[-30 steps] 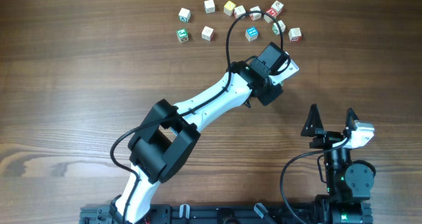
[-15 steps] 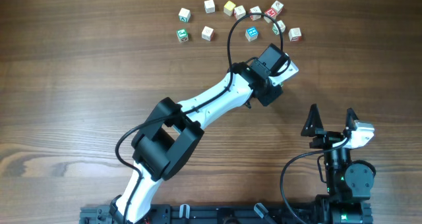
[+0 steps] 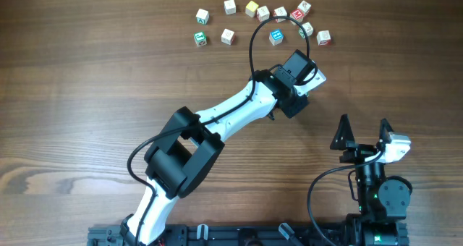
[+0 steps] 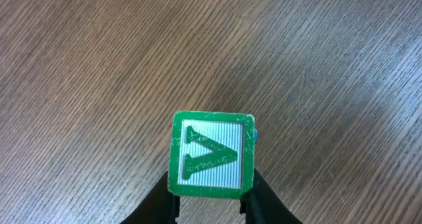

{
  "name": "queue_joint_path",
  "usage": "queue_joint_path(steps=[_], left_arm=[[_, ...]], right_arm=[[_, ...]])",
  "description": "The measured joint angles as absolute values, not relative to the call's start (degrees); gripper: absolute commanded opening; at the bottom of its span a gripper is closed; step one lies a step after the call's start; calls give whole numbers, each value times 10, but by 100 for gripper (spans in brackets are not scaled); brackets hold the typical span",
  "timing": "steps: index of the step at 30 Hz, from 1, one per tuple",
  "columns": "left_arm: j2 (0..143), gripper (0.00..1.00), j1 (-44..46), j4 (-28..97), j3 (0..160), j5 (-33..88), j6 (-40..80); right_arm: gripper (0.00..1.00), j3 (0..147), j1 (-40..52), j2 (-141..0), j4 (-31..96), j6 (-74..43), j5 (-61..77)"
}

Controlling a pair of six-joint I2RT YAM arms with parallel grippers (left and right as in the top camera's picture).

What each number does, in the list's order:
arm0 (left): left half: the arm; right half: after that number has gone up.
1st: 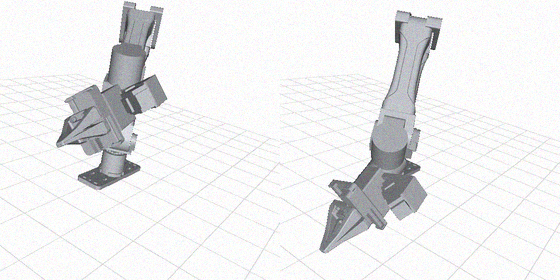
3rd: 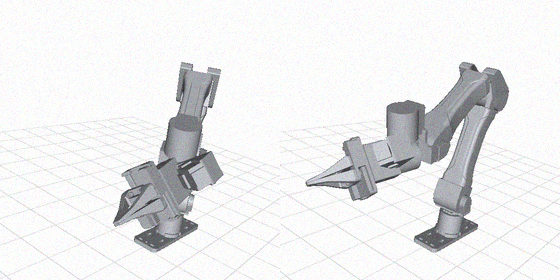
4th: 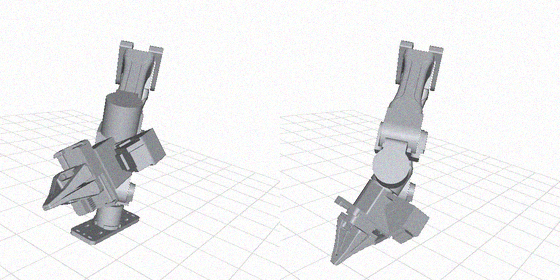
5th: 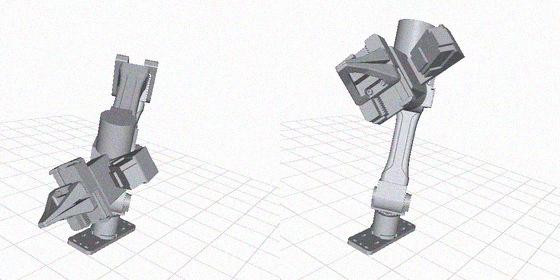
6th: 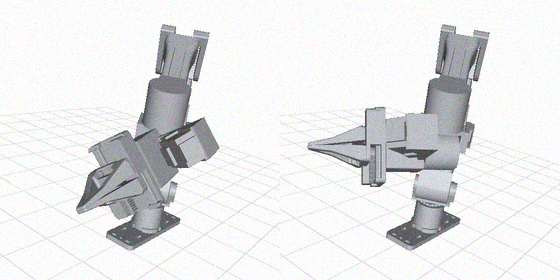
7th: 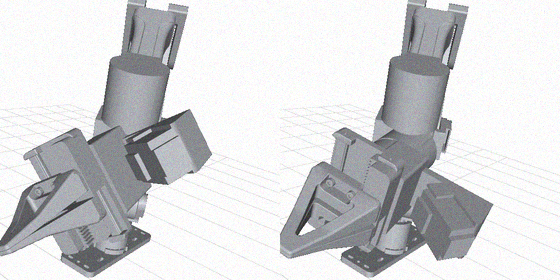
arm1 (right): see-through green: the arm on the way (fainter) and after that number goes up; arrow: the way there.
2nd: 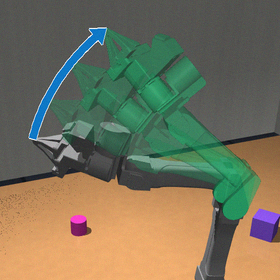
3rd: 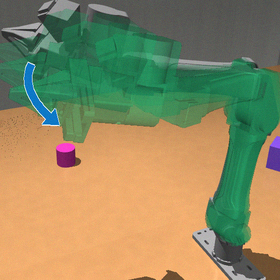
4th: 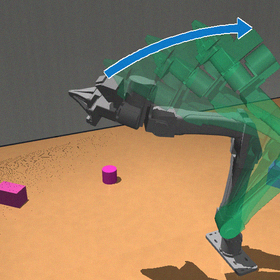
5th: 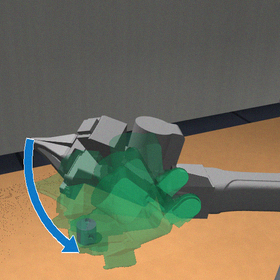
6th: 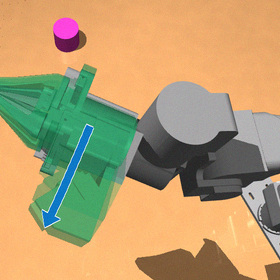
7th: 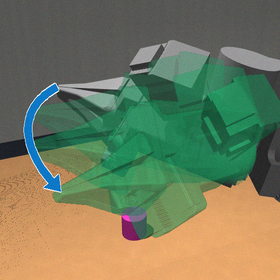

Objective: Form a tower
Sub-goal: 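Carry the green V block over the blue X block and release it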

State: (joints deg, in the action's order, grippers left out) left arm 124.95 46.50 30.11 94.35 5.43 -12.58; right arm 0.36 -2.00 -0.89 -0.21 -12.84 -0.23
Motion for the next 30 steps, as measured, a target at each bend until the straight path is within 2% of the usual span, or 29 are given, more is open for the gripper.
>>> queue_joint_path(steps=[5, 12, 20, 25, 28, 30], left_arm=[[1250, 11, 465, 301, 943, 55, -135], [1250, 24, 465, 279, 931, 57, -139], [1250, 39, 465, 284, 929, 57, -151], [1250, 57, 465, 289, 928, 56, -156], [1250, 62, 465, 295, 928, 56, -158], [1250, 100, 465, 300, 928, 53, -158]], right_arm=[[100, 4, -20, -9, -2, -128, -2], [100, 4, -20, -9, -2, -128, -2], [100, 4, -20, -9, -2, -128, -2], [100, 4, -20, -9, -2, -128, -2], [100, 4, -20, -9, -2, -128, -2], [100, 4, -20, -9, -2, -128, -2]])
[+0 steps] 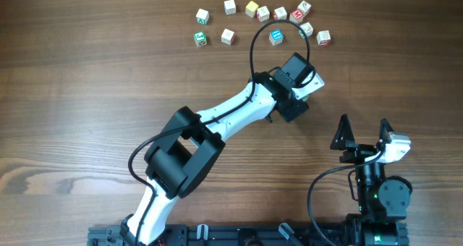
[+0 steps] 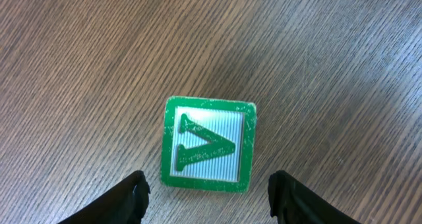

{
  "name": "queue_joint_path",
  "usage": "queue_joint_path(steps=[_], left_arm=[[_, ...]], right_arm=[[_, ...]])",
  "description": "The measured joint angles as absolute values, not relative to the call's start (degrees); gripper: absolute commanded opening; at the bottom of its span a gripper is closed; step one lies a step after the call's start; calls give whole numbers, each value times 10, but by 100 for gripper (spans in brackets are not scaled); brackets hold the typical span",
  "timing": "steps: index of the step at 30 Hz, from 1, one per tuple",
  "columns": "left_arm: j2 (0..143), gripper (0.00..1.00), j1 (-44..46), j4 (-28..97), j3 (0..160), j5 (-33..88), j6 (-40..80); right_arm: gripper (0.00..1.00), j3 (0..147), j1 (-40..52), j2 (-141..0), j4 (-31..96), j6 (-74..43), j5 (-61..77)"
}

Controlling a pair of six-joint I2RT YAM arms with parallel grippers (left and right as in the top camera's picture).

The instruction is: Form a tower

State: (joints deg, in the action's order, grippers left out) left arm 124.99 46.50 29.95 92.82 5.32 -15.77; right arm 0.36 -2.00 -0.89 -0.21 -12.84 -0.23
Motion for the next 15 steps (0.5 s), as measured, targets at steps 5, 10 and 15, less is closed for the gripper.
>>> queue_joint_path(steps=[5, 10, 15], left_arm=[[1245, 100, 465, 346, 927, 27, -158], [1138, 100, 427, 356, 921, -4, -144], [974, 100, 308, 360, 922, -15, -82]], right_arm=[[100, 4, -20, -9, -2, -128, -2], [100, 4, -20, -9, -2, -128, -2], [100, 4, -20, -9, -2, -128, -2]])
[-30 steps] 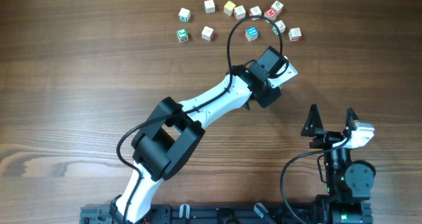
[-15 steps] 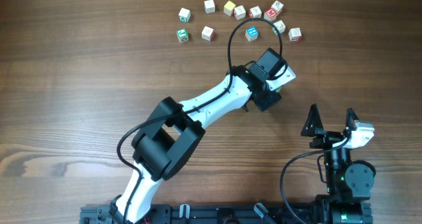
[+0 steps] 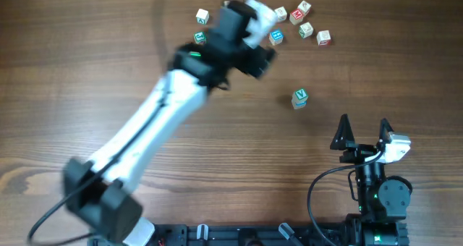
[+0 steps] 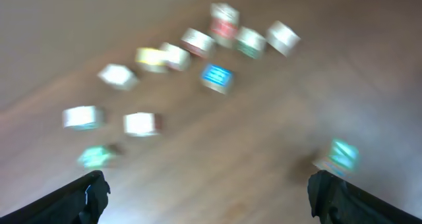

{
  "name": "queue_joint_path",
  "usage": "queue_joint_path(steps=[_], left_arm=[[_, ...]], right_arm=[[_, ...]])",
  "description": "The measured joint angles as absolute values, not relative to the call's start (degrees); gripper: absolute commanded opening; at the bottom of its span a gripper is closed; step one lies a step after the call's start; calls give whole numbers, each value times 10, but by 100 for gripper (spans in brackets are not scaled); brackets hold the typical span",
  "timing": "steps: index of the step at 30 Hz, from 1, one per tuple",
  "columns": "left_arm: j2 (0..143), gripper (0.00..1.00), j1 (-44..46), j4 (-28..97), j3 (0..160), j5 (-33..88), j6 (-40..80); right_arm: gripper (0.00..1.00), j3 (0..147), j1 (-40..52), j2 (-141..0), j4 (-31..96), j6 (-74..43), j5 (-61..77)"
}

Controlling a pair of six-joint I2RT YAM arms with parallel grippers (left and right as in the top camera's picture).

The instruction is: Form a tower

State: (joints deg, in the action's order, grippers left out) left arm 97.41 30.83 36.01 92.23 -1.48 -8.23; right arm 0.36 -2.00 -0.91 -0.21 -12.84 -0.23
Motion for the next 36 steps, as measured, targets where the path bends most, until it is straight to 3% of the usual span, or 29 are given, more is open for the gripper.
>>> queue_joint_path(steps=[6, 10, 14, 16, 20, 24, 28, 33, 36], left_arm=[[952, 100, 230, 458, 922, -17, -35], [952, 100, 221, 487, 922, -17, 43], [952, 100, 166, 506, 922, -20, 112], [952, 100, 156, 537, 922, -22, 127], [952, 100, 156, 547, 922, -22, 132], [952, 100, 156, 548, 922, -21, 133], [952, 100, 156, 548, 922, -21, 133], [952, 100, 156, 546, 922, -22, 133], [952, 100, 156, 549, 921, -21, 133]], right_arm=[[100, 4, -20, -9, -9, -186, 0], [100, 4, -20, -9, -1, -462, 6], [100, 3, -20, -9, -19, -648, 10], [100, 5, -20, -9, -78, -614, 72], [100, 58, -20, -31, 63, -514, 142], [100, 205, -20, -117, 165, -404, 150], [100, 354, -20, -299, 272, -331, 148], [100, 642, -20, -631, 535, -263, 118], [100, 783, -20, -780, 599, -239, 142]])
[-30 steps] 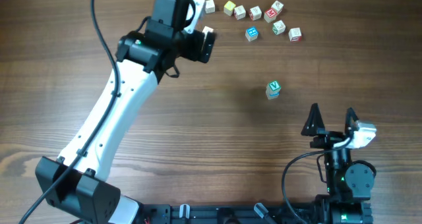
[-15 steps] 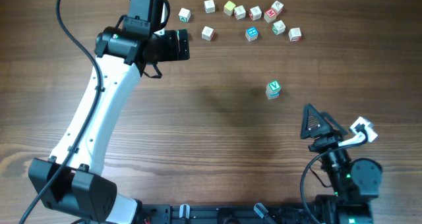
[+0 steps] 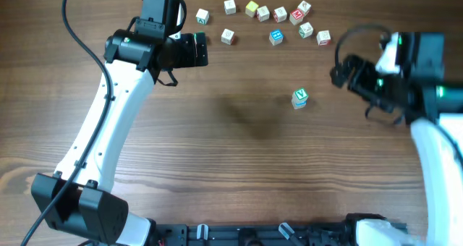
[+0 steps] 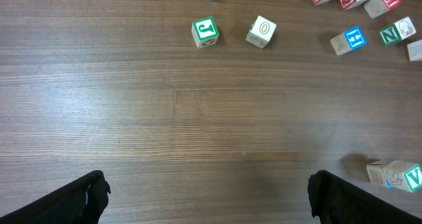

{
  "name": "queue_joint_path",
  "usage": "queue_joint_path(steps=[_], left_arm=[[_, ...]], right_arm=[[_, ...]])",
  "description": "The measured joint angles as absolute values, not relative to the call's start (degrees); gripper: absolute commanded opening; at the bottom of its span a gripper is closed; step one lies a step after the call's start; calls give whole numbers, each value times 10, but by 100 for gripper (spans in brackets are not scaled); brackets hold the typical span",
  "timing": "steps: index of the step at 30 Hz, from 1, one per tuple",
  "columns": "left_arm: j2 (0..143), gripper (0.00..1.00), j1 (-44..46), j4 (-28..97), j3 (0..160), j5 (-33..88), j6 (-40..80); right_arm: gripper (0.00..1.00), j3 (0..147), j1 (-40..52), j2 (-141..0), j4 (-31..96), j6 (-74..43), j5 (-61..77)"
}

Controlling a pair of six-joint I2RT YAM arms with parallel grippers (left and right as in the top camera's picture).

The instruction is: Form a tower

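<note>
A green V block (image 3: 300, 95) sits on top of another block in mid-table, forming a stack of two that also shows at the right edge of the left wrist view (image 4: 397, 175). Nothing grips the stack. My left gripper (image 3: 194, 49) hovers high at the back left, open and empty, its fingers wide apart (image 4: 208, 188). Below it lie a green J block (image 4: 205, 31) and an O block (image 4: 261, 31). My right gripper (image 3: 346, 71) is out to the right of the stack, blurred, its jaws unreadable.
Several loose letter blocks lie in an arc at the back, among them a blue H block (image 3: 275, 37), a red M block (image 3: 296, 16) and a yellow block (image 3: 252, 9). The left arm's cable (image 3: 79, 29) loops over the back left.
The left arm has gone from over the loose blocks to the back left, still open. The right arm has left its parked spot at the front right and now reaches beside the stack.
My left gripper was shut on the green V block, resting on a lower block. Then it stood open around it, the block staying in place. Then the arm was away over the loose blocks, leaving the stack alone. Now both arms are up.
</note>
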State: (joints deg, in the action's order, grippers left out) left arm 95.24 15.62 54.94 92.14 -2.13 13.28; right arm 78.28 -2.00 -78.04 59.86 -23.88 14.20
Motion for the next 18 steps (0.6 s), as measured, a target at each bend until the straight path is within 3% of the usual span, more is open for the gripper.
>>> queue_joint_path(steps=[8, 11, 14, 18], left_arm=[[952, 100, 156, 548, 921, -21, 133], [952, 100, 156, 549, 921, -21, 133], [952, 100, 156, 548, 921, -21, 133], [952, 100, 156, 548, 921, -21, 133]], right_arm=[[99, 834, -20, -920, 557, -292, 223], [99, 923, -13, -1006, 613, -329, 186], [93, 1037, -5, -1102, 654, -355, 152], [90, 1159, 21, -1239, 607, -409, 107]])
